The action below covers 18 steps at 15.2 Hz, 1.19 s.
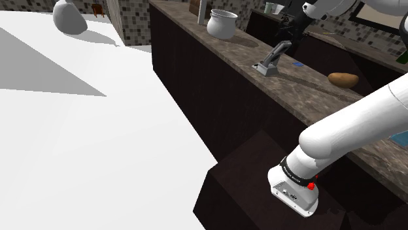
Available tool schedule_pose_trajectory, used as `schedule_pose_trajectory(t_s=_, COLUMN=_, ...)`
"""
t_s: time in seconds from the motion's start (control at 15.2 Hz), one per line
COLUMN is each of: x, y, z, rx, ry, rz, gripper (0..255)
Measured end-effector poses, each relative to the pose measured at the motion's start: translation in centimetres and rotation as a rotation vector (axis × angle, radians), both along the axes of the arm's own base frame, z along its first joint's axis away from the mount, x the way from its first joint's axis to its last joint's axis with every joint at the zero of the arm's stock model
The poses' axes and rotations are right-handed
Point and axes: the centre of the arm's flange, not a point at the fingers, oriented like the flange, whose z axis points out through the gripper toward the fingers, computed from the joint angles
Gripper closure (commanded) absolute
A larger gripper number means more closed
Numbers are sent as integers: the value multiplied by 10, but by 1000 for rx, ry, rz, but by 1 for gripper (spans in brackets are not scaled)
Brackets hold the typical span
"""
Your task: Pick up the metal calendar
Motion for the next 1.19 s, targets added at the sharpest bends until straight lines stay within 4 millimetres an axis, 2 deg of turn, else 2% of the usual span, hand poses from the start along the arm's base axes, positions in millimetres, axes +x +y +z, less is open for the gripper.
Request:
schedule_pose_trajectory(t_s=0.33, x=-1, y=-2, z=-25, rx=1, ry=-1, rz=-4, gripper=0)
schedule_pose_trajectory(t_s=0.4, x=-1, y=-2, z=-27, rx=1, ry=-1, rz=-4, gripper=255)
schedule_pose_trajectory(t_s=1.06, x=-1, y=-1, z=-28, rx=0, ry=-4, rz=-5, gripper=255)
schedule_pose_trajectory(t_s=1.19, x=-1, y=-1, z=-23, rx=2, ry=-1, rz=-5, gripper=255)
